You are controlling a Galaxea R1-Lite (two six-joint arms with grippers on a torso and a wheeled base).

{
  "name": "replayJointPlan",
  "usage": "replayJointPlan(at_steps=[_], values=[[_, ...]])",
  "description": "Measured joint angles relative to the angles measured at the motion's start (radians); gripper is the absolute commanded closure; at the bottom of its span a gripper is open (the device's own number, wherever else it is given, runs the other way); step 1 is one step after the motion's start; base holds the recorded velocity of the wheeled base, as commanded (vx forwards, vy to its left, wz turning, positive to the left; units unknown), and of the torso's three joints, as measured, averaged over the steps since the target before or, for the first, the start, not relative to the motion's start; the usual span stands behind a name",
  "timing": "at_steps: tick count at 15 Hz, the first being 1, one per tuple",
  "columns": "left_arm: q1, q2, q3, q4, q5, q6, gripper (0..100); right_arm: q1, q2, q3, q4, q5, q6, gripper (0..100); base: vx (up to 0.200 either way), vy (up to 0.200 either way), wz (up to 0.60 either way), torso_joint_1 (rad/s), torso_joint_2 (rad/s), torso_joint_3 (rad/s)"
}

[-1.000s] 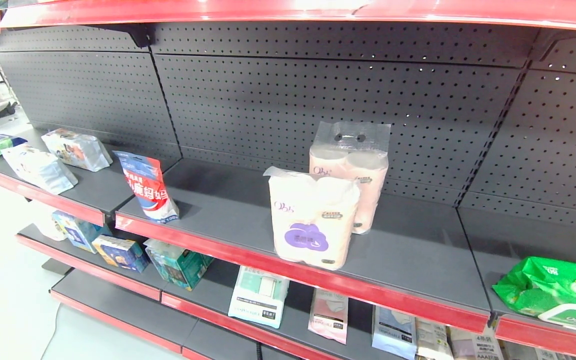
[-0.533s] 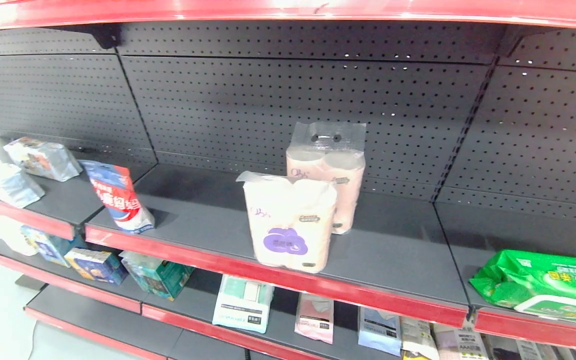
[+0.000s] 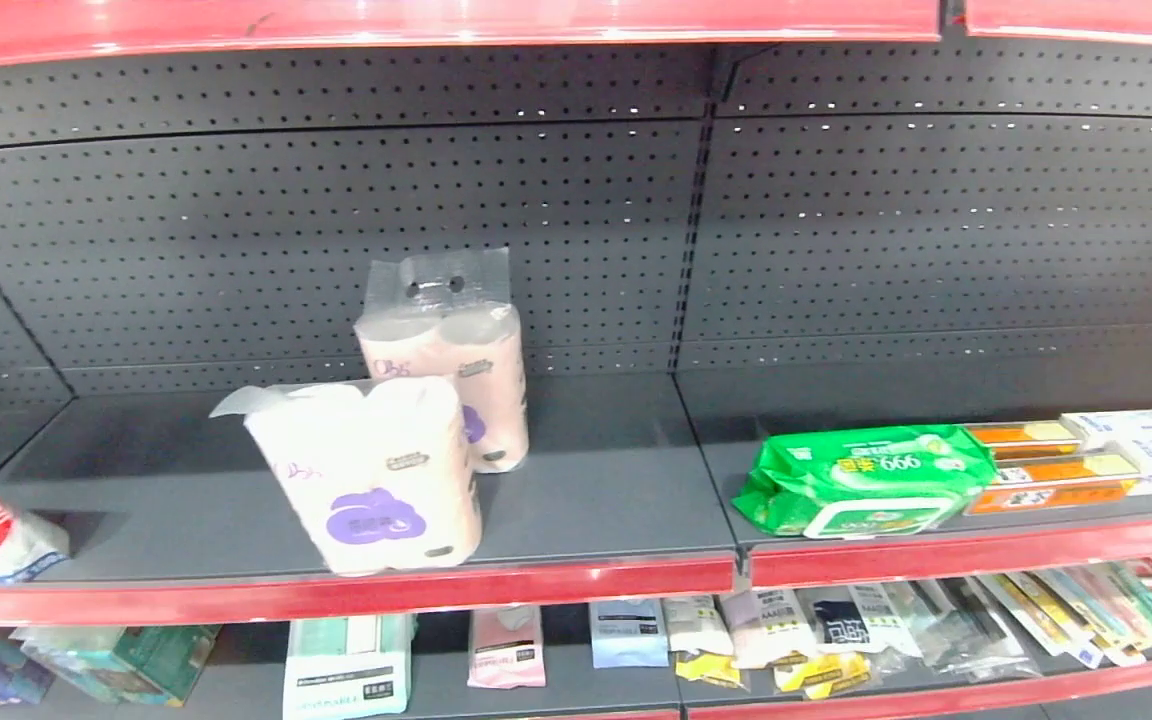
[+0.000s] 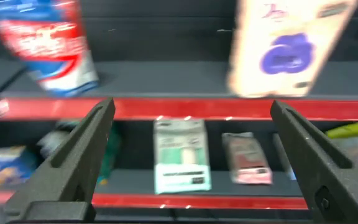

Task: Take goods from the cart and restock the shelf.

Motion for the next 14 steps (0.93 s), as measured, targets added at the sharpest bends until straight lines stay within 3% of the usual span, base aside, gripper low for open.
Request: replayJointPlan(at_steps=[7, 9, 11, 14], values=[[0.000, 0.004, -0.008, -0.001, -0.027, 0.020, 0, 0.000, 0.000, 0.000, 0.000, 0.000, 0.000, 0, 0.000, 0.000, 0.00, 0.000, 0.00, 0.000], [0.000, 0.046, -0.103, -0.005, -0.018, -0.012, 0, 0.000, 0.000, 0.000, 0.000, 0.000, 0.000, 0, 0.000, 0.000, 0.00, 0.000, 0.00, 0.000], [0.002, 0.183, -0.243, -0.007, 0.060, -0.058, 0, 0.000, 0.000, 0.000, 0.000, 0.000, 0.000, 0, 0.000, 0.000, 0.00, 0.000, 0.00, 0.000], [0.055, 0.489, -0.402, 0.004, 0.236, -0.091, 0, 0.000, 0.000, 0.000, 0.000, 0.000, 0.000, 0, 0.000, 0.000, 0.00, 0.000, 0.00, 0.000]])
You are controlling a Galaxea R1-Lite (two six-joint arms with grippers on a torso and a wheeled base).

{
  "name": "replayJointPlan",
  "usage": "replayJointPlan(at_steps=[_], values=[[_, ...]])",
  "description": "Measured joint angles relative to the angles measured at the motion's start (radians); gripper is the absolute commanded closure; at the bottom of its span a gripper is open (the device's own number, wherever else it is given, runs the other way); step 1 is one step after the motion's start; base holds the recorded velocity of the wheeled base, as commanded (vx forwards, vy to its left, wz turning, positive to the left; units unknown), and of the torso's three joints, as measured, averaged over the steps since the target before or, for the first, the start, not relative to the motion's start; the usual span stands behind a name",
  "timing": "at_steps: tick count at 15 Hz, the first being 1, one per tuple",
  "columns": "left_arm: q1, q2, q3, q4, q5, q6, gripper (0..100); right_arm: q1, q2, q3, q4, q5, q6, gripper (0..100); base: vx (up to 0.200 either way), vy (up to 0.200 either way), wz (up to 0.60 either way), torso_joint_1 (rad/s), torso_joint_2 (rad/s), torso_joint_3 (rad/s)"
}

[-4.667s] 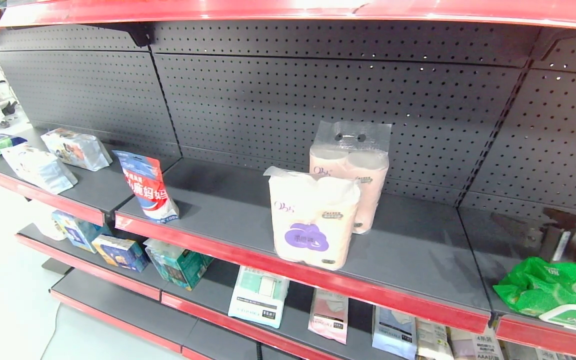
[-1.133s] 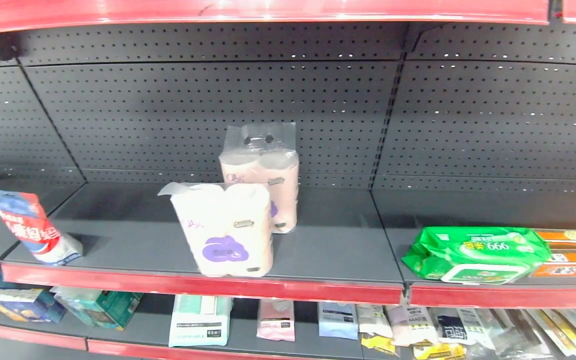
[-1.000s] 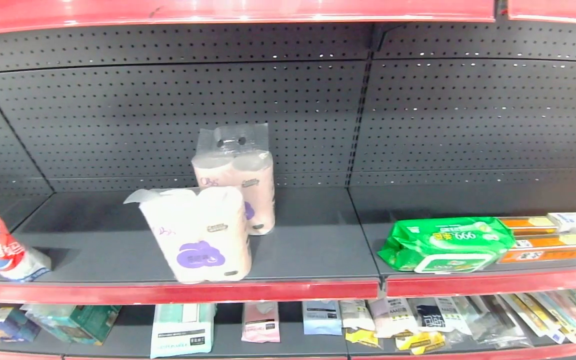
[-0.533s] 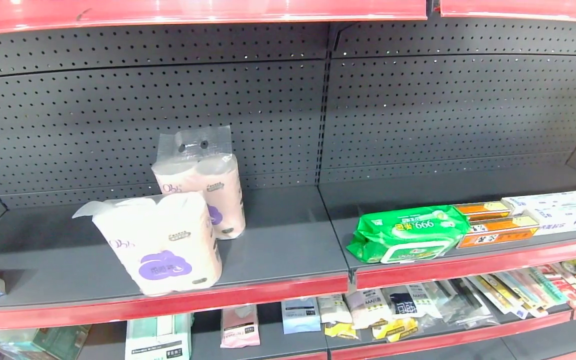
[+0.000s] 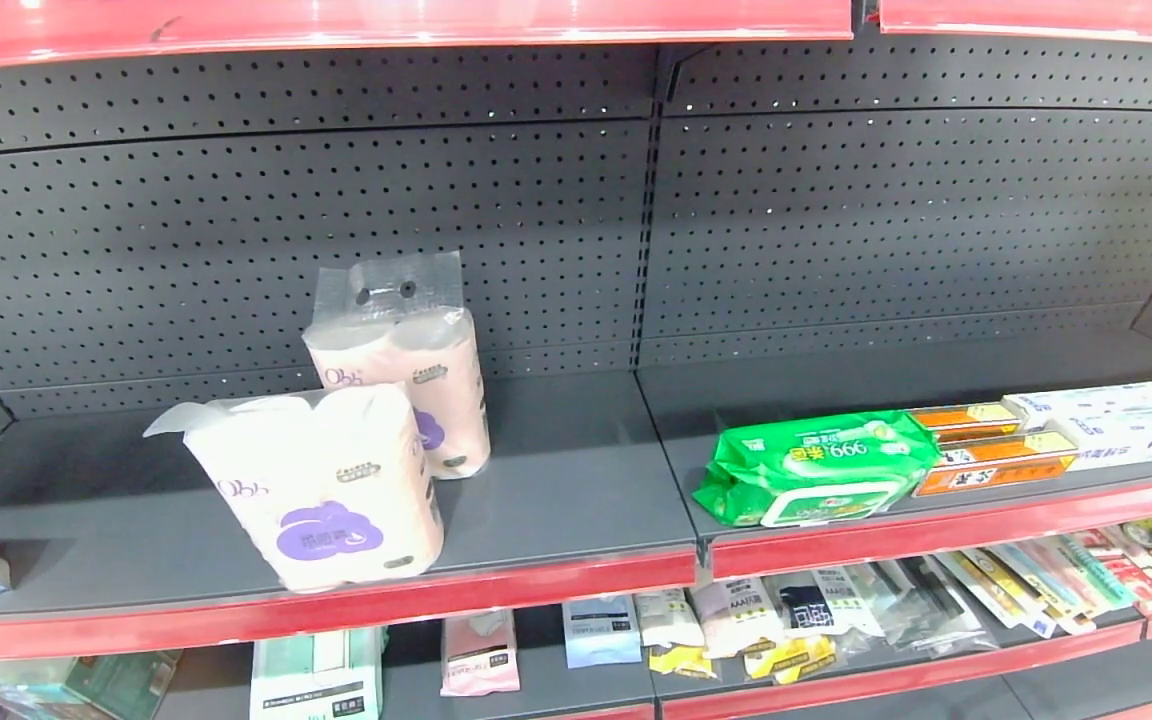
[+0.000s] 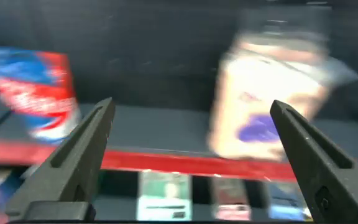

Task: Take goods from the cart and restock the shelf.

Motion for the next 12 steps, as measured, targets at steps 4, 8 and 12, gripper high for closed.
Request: replayJointPlan(at_steps=[4, 8, 12], values=[[0.214, 0.376, -0.092, 0.008, 0.034, -0.013, 0, 0.000, 0.000, 0.000, 0.000, 0.000, 0.000, 0, 0.000, 0.000, 0.00, 0.000, 0.00, 0.000], [0.299, 0.593, -0.111, 0.010, -0.025, 0.011, 0, 0.000, 0.000, 0.000, 0.000, 0.000, 0.000, 0, 0.000, 0.000, 0.00, 0.000, 0.00, 0.000], [0.310, 0.734, -0.098, -0.044, -0.137, 0.096, 0, 0.000, 0.000, 0.000, 0.001, 0.000, 0.000, 0, 0.000, 0.000, 0.00, 0.000, 0.00, 0.000]])
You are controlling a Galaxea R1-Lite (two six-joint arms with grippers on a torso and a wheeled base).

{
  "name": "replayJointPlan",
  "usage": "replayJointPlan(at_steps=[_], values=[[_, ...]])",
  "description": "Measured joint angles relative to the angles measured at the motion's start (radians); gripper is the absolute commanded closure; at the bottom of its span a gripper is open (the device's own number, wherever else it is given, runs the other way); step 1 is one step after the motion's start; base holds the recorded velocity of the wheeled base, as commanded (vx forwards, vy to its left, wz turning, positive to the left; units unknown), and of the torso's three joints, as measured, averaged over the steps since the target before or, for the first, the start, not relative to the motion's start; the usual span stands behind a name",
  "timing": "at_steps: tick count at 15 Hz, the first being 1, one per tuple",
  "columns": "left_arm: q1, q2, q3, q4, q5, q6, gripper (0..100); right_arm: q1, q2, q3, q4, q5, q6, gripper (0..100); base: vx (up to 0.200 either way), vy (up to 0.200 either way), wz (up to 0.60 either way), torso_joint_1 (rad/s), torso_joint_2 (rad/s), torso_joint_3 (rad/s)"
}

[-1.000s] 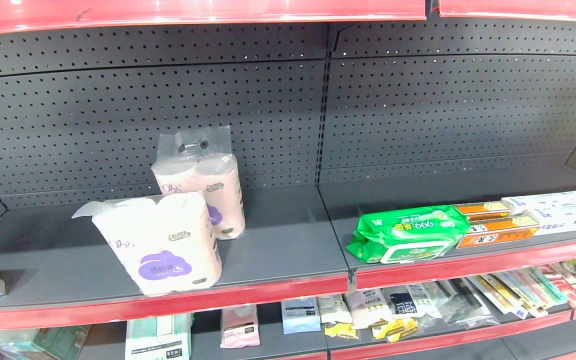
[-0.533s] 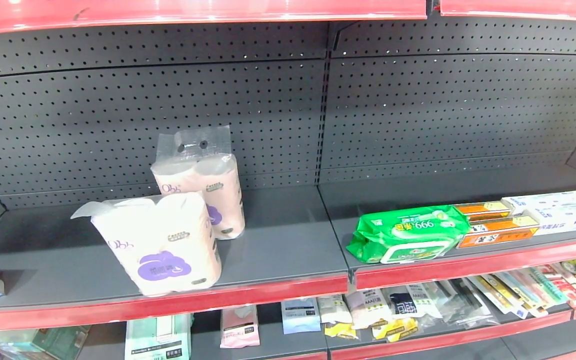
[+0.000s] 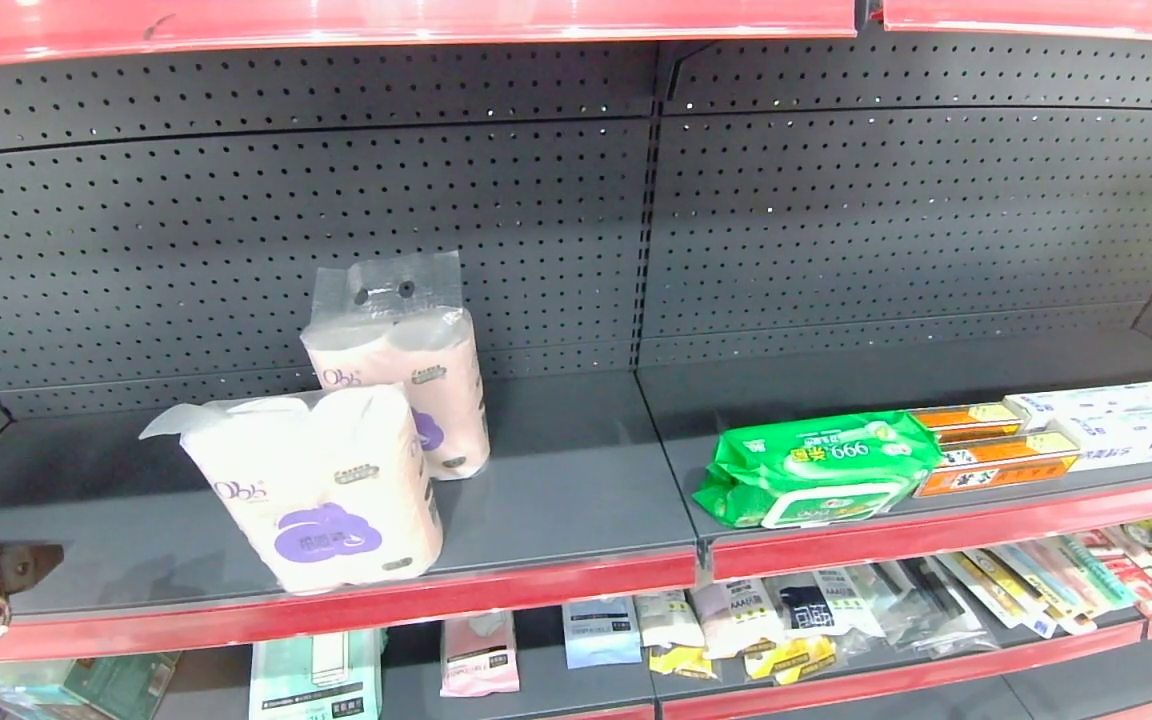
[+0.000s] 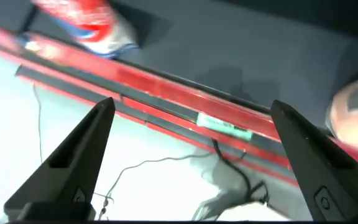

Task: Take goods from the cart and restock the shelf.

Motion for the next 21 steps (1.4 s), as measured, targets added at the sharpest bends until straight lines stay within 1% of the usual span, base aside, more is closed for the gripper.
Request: replayJointPlan(at_steps=[2, 3, 6, 8, 9, 10, 11, 12, 13, 14, 17, 18, 21], values=[[0.001, 0.049, 0.017, -0.042, -0.021, 0.008, 0, 0.000, 0.000, 0.000, 0.000, 0.000, 0.000, 0, 0.000, 0.000, 0.00, 0.000, 0.00, 0.000], [0.000, 0.081, 0.025, -0.080, -0.036, 0.009, 0, 0.000, 0.000, 0.000, 0.000, 0.000, 0.001, 0, 0.000, 0.000, 0.00, 0.000, 0.00, 0.000], [-0.016, 0.203, 0.039, -0.233, -0.099, 0.010, 0, 0.000, 0.000, 0.000, -0.001, 0.000, 0.000, 0, 0.000, 0.000, 0.00, 0.000, 0.00, 0.000], [-0.022, 0.278, 0.039, -0.289, -0.115, 0.011, 0, 0.000, 0.000, 0.000, 0.000, 0.000, 0.000, 0, 0.000, 0.000, 0.00, 0.000, 0.00, 0.000], [-0.025, 0.309, 0.037, -0.308, -0.120, 0.018, 0, 0.000, 0.000, 0.000, 0.000, 0.000, 0.000, 0, 0.000, 0.000, 0.00, 0.000, 0.00, 0.000], [-0.026, 0.337, 0.037, -0.325, -0.130, 0.035, 0, 0.000, 0.000, 0.000, 0.000, 0.000, 0.000, 0, 0.000, 0.000, 0.00, 0.000, 0.00, 0.000], [-0.026, 0.361, 0.037, -0.341, -0.146, 0.064, 0, 0.000, 0.000, 0.000, -0.001, 0.000, 0.000, 0, 0.000, 0.000, 0.00, 0.000, 0.00, 0.000], [-0.027, 0.383, 0.037, -0.351, -0.152, 0.083, 0, 0.000, 0.000, 0.000, -0.001, 0.000, 0.000, 0, 0.000, 0.000, 0.00, 0.000, 0.00, 0.000], [-0.026, 0.405, 0.034, -0.363, -0.154, 0.100, 0, 0.000, 0.000, 0.000, 0.000, 0.000, 0.000, 0, 0.000, 0.000, 0.00, 0.000, 0.00, 0.000], [-0.027, 0.427, 0.027, -0.380, -0.155, 0.129, 0, 0.000, 0.000, 0.000, -0.001, 0.000, 0.000, 0, 0.000, 0.000, 0.00, 0.000, 0.00, 0.000], [-0.032, 0.476, 0.011, -0.430, -0.154, 0.200, 0, 0.000, 0.000, 0.000, -0.001, 0.000, 0.000, 0, 0.000, 0.000, 0.00, 0.000, 0.00, 0.000], [-0.041, 0.490, 0.010, -0.439, -0.154, 0.206, 0, 0.000, 0.000, 0.000, -0.001, 0.000, 0.000, 0, 0.000, 0.000, 0.00, 0.000, 0.00, 0.000], [-0.088, 0.531, 0.006, -0.489, -0.155, 0.206, 0, 0.000, 0.000, 0.000, -0.001, 0.000, 0.000, 0, 0.000, 0.000, 0.00, 0.000, 0.00, 0.000]])
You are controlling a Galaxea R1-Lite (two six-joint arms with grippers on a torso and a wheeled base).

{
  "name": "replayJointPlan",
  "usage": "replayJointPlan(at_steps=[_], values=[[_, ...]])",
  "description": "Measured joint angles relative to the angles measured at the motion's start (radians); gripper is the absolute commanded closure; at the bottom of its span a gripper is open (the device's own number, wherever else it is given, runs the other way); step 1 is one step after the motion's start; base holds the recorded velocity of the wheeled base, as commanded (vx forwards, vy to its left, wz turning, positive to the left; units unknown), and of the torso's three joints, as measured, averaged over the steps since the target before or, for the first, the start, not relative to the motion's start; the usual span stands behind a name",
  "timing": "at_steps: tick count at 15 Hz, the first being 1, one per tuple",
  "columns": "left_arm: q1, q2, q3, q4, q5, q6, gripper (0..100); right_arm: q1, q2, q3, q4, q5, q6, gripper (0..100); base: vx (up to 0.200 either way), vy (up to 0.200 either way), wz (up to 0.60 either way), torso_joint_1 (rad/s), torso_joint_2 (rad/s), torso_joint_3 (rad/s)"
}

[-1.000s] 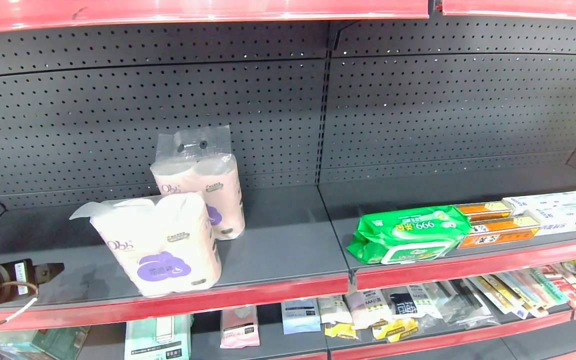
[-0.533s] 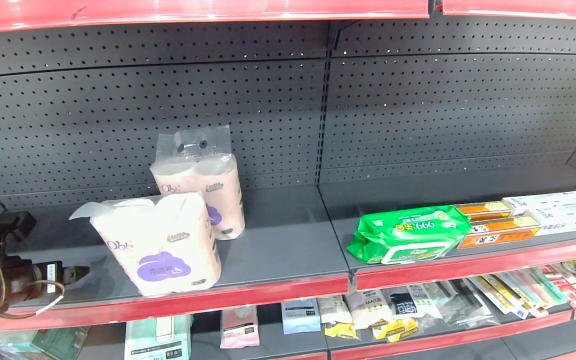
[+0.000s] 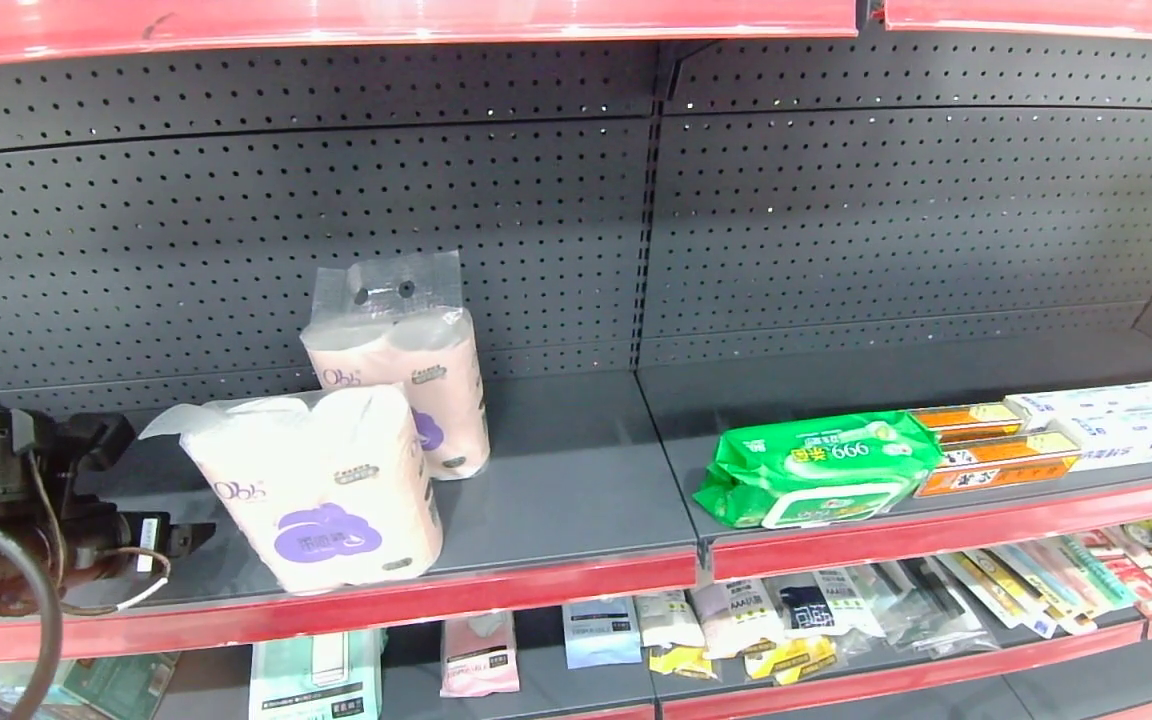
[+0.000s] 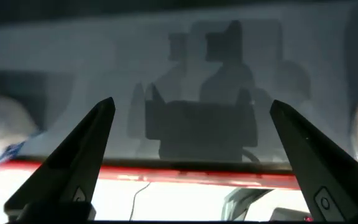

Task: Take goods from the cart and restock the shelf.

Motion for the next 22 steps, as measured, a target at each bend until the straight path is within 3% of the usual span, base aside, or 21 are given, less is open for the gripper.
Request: replayJointPlan(at_steps=[3, 22], values=[[-0.051, 0.041, -0.009, -0.053, 0.000, 0.000, 0, 0.000, 0.000, 0.000, 0.000, 0.000, 0.000, 0, 0.000, 0.000, 0.00, 0.000, 0.00, 0.000], [-0.150, 0.111, -0.057, -0.056, 0.000, -0.003, 0, 0.000, 0.000, 0.000, 0.000, 0.000, 0.000, 0, 0.000, 0.000, 0.00, 0.000, 0.00, 0.000]])
